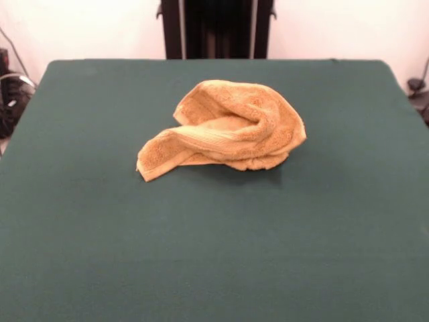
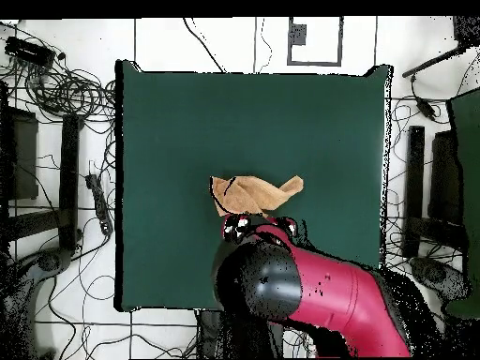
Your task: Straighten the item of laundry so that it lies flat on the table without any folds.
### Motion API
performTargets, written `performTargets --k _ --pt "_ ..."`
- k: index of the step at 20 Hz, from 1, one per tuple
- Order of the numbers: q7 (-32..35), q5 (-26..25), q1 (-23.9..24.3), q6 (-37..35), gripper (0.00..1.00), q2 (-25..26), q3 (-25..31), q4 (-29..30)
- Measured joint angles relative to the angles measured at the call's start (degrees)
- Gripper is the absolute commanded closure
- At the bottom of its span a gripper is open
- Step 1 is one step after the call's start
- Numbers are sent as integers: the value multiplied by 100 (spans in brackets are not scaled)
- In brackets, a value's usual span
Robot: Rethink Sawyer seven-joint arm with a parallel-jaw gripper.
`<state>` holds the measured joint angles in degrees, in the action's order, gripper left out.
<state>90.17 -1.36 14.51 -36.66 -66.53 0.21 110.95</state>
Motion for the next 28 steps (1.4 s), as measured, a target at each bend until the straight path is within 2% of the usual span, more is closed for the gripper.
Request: performTargets --k 14,24,28 --pt "0 -95 -1 1100 0 1264 70 -32" --pt "0 -98 -21 1437 0 1799 71 -22" --pt "0 -94 -171 1667 0 1982 72 -14"
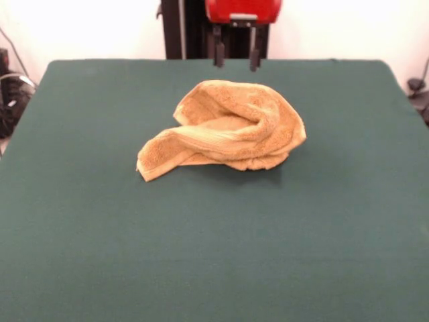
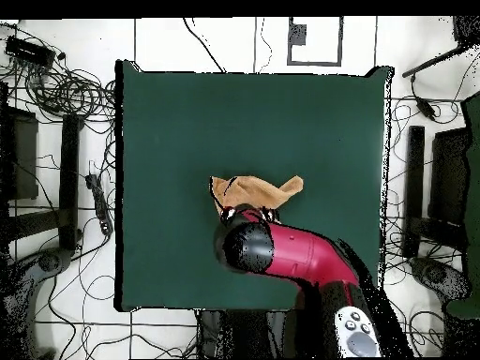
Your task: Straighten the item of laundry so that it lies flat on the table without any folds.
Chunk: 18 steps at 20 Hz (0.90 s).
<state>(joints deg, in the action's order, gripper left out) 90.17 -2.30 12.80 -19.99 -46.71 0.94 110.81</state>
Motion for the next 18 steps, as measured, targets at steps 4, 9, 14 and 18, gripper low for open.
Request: performTargets --k 4,9,14,18 --pt "0 17 -237 316 0 178 2 3" --pt "0 92 -487 637 0 436 10 0" --pt "0 115 -668 897 0 782 13 -1" --pt "0 117 -696 936 0 1058 27 -9"
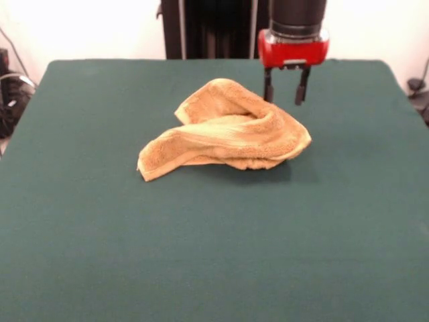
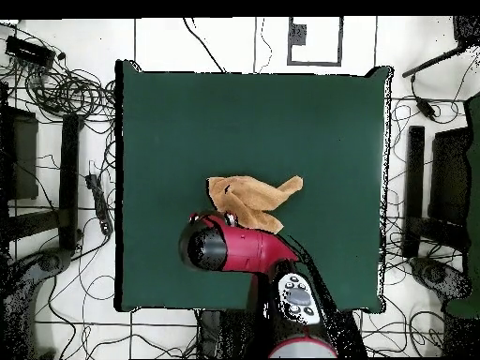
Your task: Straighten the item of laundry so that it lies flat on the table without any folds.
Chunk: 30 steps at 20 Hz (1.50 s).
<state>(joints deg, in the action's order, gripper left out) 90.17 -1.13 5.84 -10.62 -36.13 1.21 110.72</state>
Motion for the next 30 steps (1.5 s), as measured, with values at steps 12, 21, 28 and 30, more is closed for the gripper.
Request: performTargets --k 12,21,28,30 --pt "0 -1 16 -110 0 126 2 -17" --pt "0 15 45 -782 0 -679 -2 -128" --pt "0 130 28 -831 0 -922 -1 -331" --pt "0 149 14 -831 0 -904 -2 -370"
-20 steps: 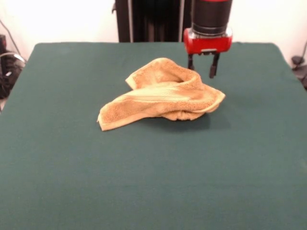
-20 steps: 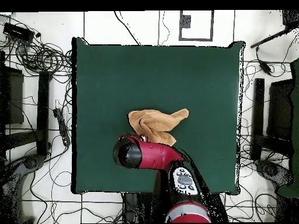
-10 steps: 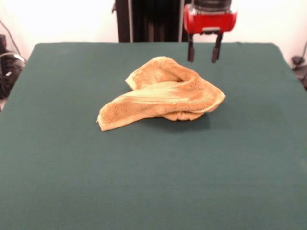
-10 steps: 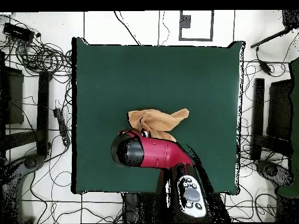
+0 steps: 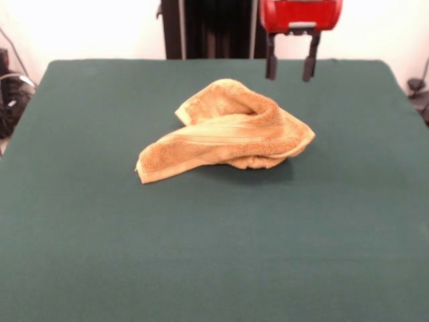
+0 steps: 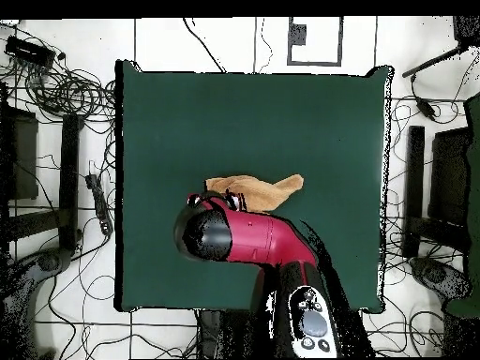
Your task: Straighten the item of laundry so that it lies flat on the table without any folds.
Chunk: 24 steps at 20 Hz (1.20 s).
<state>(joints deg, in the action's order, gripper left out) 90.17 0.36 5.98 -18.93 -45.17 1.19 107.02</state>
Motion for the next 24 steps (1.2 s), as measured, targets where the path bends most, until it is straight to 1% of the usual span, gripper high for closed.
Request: performTargets --k 9,15,18,24 --pt "0 94 -108 147 0 241 -2 -135" --pt "2 300 -374 466 0 555 -3 -298" --pt "2 399 -415 462 0 660 1 -419" --pt "2 489 -382 339 0 710 -5 -707"
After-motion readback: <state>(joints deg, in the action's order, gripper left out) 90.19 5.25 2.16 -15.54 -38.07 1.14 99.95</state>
